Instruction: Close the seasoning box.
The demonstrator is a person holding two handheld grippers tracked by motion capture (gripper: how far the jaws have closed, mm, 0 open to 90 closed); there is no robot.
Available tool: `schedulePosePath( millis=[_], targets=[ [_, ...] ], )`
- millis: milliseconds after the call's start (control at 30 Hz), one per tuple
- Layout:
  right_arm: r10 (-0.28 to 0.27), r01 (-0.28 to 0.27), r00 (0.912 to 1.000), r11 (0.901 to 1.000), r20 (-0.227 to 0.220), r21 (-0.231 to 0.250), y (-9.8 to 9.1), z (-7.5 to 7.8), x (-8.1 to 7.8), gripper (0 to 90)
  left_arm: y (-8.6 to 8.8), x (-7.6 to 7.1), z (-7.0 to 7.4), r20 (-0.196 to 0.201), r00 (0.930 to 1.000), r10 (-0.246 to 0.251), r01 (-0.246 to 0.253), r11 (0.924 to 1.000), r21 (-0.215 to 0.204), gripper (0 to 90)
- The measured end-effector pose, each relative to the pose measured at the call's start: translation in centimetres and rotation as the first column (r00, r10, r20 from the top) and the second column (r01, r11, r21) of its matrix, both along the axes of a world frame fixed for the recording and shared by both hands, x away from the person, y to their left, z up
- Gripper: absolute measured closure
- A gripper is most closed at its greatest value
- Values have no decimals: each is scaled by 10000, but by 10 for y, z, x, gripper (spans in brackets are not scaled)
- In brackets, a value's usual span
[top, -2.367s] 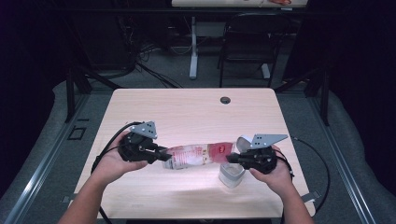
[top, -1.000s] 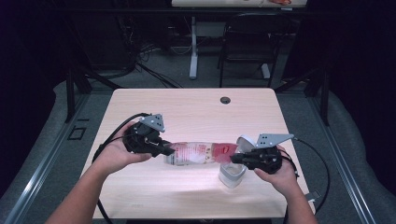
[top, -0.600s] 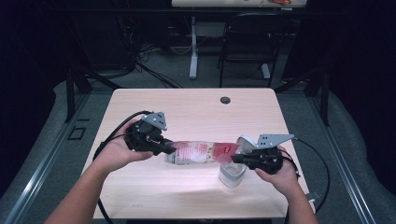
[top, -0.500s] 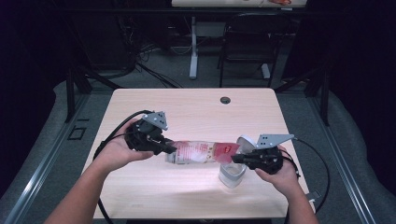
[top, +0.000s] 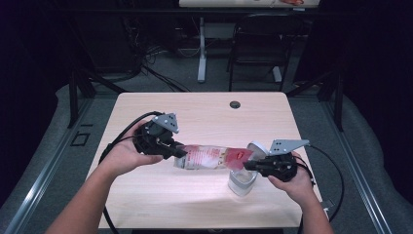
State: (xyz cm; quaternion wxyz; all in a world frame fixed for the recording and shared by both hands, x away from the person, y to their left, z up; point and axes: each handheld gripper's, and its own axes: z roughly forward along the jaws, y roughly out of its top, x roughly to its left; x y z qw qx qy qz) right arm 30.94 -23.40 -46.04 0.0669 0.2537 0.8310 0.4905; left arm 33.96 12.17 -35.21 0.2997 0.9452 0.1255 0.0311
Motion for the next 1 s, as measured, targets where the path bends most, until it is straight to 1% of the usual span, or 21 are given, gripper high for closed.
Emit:
schedulePosePath(
  millis=[33, 133, 167, 367, 600, 800, 867, 1000],
  targets=[
    [-13, 13, 10000, 10000, 4, 8, 0, 0, 0, 900, -1, 0, 0, -3, 10000, 26, -26, 10000, -55, 778],
    [-21, 21, 10000, 10000, -11, -35, -3, 0, 0, 900, -3, 1, 1, 64, 10000, -31, 32, 10000, -37, 778],
    [-32, 32, 10000, 10000, -23, -42, -3, 0, 0, 900, -4, 1, 1, 10, 10000, -40, 40, 10000, -20, 778],
    [-81, 81, 9999, 10000, -65, -58, -5, 0, 0, 900, -8, 2, 4, 52, 9999, -102, 103, 9999, -50, 779],
    [-124, 124, 9998, 9999, -123, -37, -8, -2, -1, 900, -13, 3, 9, 89, 9997, -233, 233, 9997, 11, 779],
    [-188, 188, 9997, 9998, -151, -13, -9, -4, -2, 900, -19, 4, 14, 168, 9993, -321, 318, 9993, 196, 780],
    [-200, 199, 9997, 9998, -144, -61, -10, -4, -2, 900, -19, 4, 15, 172, 9992, -357, 355, 9993, 150, 779],
    [-210, 210, 9997, 9998, -154, -9, -10, -5, -2, 900, -19, 5, 15, 147, 9991, -388, 385, 9991, 151, 779]
  ],
)
